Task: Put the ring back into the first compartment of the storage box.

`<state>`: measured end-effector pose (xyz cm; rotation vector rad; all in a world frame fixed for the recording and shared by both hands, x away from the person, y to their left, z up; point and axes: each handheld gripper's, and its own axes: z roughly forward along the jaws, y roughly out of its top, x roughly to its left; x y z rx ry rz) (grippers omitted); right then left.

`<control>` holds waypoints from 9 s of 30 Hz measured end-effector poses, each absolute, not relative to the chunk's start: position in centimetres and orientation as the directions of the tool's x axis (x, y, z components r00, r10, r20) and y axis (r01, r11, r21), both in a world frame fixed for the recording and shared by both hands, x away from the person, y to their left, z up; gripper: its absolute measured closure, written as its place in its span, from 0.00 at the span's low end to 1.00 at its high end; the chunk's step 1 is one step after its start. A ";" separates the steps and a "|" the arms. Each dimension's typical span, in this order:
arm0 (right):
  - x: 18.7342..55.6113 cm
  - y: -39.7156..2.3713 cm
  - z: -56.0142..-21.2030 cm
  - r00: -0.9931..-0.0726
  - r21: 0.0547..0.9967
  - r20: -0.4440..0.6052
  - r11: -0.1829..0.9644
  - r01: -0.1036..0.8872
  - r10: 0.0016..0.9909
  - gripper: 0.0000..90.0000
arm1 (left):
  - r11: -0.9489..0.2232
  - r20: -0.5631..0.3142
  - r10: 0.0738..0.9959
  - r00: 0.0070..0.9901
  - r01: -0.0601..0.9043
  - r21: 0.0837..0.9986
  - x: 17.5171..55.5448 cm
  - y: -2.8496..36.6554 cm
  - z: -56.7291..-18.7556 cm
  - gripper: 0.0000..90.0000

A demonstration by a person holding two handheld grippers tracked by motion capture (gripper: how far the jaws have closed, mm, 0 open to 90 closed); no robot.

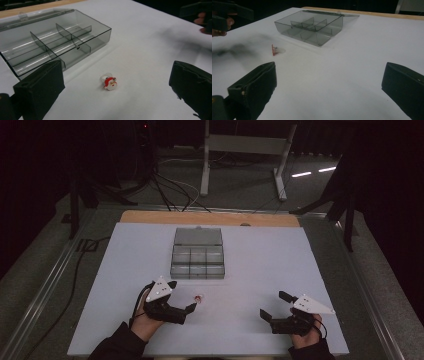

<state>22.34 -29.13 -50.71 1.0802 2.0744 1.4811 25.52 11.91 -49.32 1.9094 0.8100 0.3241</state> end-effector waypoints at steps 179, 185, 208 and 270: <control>22.1 -29.2 -50.7 -0.641 0.912 0.134 0.159 0.378 0.756 0.00 | -0.559 -0.018 0.550 0.835 0.384 0.735 29.6 11.3 -46.1 0.81; 22.1 -29.2 -50.7 -0.642 0.912 0.134 0.160 0.378 0.755 0.00 | -0.544 -0.018 0.562 0.827 0.386 0.745 30.6 11.8 -45.4 0.81; 22.1 -29.3 -50.7 -0.642 0.912 0.136 0.158 0.379 0.755 0.00 | -0.498 -0.017 0.596 0.803 0.386 0.776 33.5 13.3 -43.1 0.81; 22.0 -29.3 -50.8 -0.644 0.911 0.140 0.156 0.381 0.752 0.00 | -0.418 -0.095 0.684 0.723 0.496 0.761 42.3 13.9 -47.4 0.81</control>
